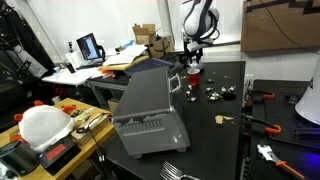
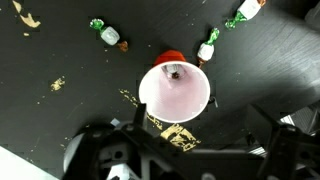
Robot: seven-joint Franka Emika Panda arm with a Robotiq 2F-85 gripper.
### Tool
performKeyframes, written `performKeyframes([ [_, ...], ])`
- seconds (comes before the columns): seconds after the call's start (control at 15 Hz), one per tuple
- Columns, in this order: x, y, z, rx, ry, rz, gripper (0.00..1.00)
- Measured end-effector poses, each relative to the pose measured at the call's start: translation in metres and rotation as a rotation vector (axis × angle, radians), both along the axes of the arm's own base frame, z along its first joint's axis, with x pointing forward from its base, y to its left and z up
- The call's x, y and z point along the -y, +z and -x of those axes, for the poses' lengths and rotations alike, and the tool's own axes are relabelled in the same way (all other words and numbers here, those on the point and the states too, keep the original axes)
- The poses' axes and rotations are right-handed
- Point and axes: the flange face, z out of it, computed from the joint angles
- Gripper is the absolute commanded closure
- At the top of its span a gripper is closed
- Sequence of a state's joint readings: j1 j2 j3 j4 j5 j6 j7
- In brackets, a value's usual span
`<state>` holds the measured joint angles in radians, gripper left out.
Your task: Put one sweet in the cup
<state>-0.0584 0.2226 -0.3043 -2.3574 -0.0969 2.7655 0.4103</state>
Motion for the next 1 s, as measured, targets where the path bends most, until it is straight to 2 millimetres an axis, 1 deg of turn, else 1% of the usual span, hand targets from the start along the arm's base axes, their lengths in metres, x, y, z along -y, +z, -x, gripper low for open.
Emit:
performKeyframes([
  [0.27, -0.014, 0.01, 0.021, -0.048, 0.095, -0.023, 0.0],
  [0.73, -0.029, 0.018, 0.067, -0.177, 0.236, -0.081, 0.0],
  [0.87, -0.034, 0.025, 0.076, -0.208, 0.245, -0.1, 0.0],
  [1.0, -0.039, 0.037, 0.081, -0.23, 0.25, -0.114, 0.0],
])
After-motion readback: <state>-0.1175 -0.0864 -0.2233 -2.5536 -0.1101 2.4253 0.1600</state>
